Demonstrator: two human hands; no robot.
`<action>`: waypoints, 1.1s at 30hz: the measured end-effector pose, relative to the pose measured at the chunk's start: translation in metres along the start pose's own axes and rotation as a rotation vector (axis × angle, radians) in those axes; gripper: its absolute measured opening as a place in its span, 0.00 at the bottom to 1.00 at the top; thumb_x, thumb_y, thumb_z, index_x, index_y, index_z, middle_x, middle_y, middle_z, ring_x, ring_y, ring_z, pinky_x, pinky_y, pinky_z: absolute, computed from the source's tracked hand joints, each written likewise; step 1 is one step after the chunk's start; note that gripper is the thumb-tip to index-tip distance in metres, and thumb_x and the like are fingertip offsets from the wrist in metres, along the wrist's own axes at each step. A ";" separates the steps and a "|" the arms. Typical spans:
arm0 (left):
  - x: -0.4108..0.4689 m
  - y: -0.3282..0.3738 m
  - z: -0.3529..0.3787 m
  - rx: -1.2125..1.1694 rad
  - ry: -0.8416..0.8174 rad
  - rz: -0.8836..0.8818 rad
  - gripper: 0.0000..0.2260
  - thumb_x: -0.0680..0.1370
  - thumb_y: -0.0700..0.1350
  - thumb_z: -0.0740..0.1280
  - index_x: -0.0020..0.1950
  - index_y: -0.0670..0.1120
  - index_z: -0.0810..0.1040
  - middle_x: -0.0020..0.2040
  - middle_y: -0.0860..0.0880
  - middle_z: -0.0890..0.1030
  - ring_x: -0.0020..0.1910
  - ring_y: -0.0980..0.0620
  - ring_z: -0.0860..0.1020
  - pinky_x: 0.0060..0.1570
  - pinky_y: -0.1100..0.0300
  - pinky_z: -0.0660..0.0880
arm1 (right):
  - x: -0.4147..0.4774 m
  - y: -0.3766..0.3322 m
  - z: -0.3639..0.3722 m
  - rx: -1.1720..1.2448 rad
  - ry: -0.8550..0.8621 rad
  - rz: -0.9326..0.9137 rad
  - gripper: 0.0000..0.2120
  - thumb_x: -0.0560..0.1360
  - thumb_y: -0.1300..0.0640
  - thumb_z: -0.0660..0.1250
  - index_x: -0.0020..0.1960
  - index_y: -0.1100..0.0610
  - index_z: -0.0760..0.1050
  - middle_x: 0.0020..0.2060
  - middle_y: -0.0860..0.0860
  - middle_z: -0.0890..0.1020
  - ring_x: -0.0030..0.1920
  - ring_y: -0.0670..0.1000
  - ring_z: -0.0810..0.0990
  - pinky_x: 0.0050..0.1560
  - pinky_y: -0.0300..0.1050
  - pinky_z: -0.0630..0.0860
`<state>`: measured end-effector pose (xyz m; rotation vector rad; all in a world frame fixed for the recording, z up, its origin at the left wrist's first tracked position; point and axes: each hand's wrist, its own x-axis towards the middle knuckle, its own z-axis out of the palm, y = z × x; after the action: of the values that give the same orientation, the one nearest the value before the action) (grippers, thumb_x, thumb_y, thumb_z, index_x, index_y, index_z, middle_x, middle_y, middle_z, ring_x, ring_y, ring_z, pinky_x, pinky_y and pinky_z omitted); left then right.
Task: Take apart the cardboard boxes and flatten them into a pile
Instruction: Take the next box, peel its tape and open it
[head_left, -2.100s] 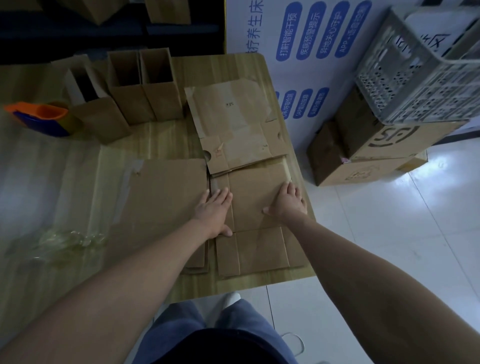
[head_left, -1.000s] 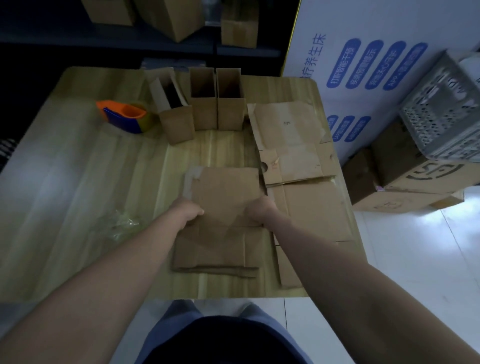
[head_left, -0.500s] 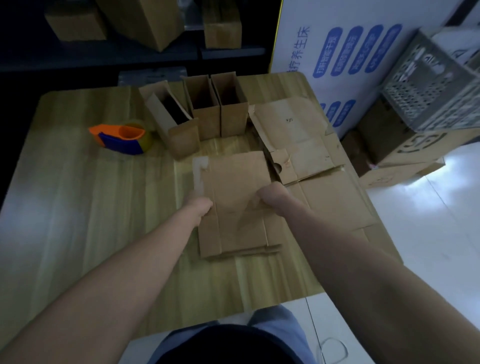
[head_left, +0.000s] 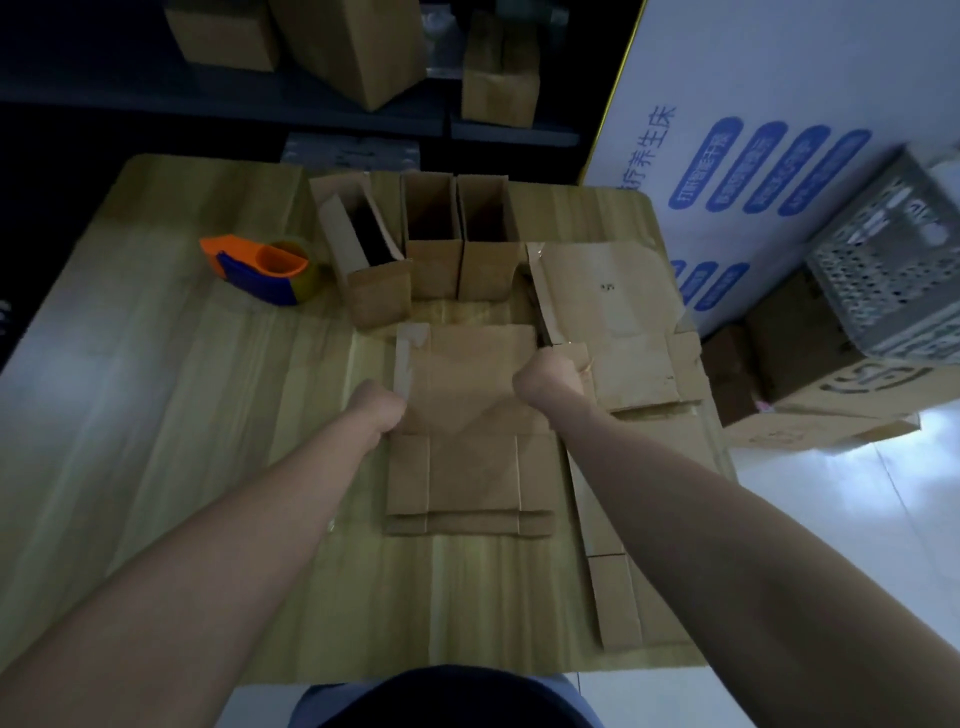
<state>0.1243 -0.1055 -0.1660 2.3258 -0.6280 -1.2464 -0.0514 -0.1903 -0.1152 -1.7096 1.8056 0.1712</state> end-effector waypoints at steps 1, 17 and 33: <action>-0.001 0.006 -0.001 0.022 0.037 0.028 0.12 0.78 0.39 0.63 0.59 0.34 0.74 0.56 0.38 0.77 0.52 0.41 0.76 0.45 0.56 0.73 | 0.008 -0.007 -0.007 0.009 0.043 -0.040 0.13 0.78 0.63 0.59 0.61 0.65 0.73 0.55 0.59 0.78 0.56 0.58 0.77 0.46 0.45 0.72; -0.033 0.087 -0.019 0.108 0.202 0.566 0.11 0.80 0.41 0.61 0.61 0.46 0.77 0.60 0.48 0.78 0.60 0.50 0.75 0.54 0.63 0.69 | 0.108 -0.081 -0.047 -0.487 0.272 -0.433 0.20 0.77 0.68 0.58 0.68 0.61 0.68 0.66 0.60 0.72 0.71 0.63 0.61 0.71 0.60 0.61; -0.072 0.101 -0.013 0.065 0.249 0.705 0.23 0.76 0.42 0.68 0.70 0.44 0.67 0.68 0.45 0.66 0.63 0.47 0.72 0.64 0.58 0.68 | -0.006 -0.050 -0.113 0.246 0.369 -0.375 0.20 0.80 0.50 0.58 0.70 0.57 0.70 0.63 0.56 0.76 0.68 0.57 0.68 0.72 0.55 0.58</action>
<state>0.0808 -0.1438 -0.0562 1.9733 -1.2595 -0.6088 -0.0445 -0.2494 -0.0070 -1.9474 1.6253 -0.5334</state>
